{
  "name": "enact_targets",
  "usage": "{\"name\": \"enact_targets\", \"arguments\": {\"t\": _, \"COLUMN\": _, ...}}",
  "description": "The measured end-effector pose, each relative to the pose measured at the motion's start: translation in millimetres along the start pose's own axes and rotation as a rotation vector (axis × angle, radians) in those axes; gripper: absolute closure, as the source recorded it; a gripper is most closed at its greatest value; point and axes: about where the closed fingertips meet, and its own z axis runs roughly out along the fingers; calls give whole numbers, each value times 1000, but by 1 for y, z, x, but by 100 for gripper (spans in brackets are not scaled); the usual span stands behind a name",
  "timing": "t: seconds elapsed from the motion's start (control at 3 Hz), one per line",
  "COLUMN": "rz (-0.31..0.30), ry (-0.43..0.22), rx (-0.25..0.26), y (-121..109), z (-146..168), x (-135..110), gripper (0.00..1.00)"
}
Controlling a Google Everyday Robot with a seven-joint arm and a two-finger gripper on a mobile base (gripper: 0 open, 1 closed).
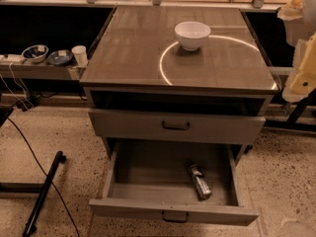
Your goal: Pick redbull can from middle drawer and place on counter
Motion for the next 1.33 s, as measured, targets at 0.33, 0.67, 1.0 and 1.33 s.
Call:
{"name": "enact_targets", "arguments": {"t": 0.33, "rz": 0, "ry": 0, "rx": 0, "y": 0, "z": 0, "x": 0, "gripper": 0}}
{"name": "enact_targets", "arguments": {"t": 0.67, "rz": 110, "ry": 1, "rx": -27, "y": 0, "z": 46, "x": 27, "gripper": 0}}
{"name": "enact_targets", "arguments": {"t": 1.0, "rz": 296, "ry": 11, "rx": -60, "y": 16, "z": 124, "x": 73, "gripper": 0}}
{"name": "enact_targets", "arguments": {"t": 1.33, "rz": 367, "ry": -3, "rx": -73, "y": 31, "z": 182, "x": 102, "gripper": 0}}
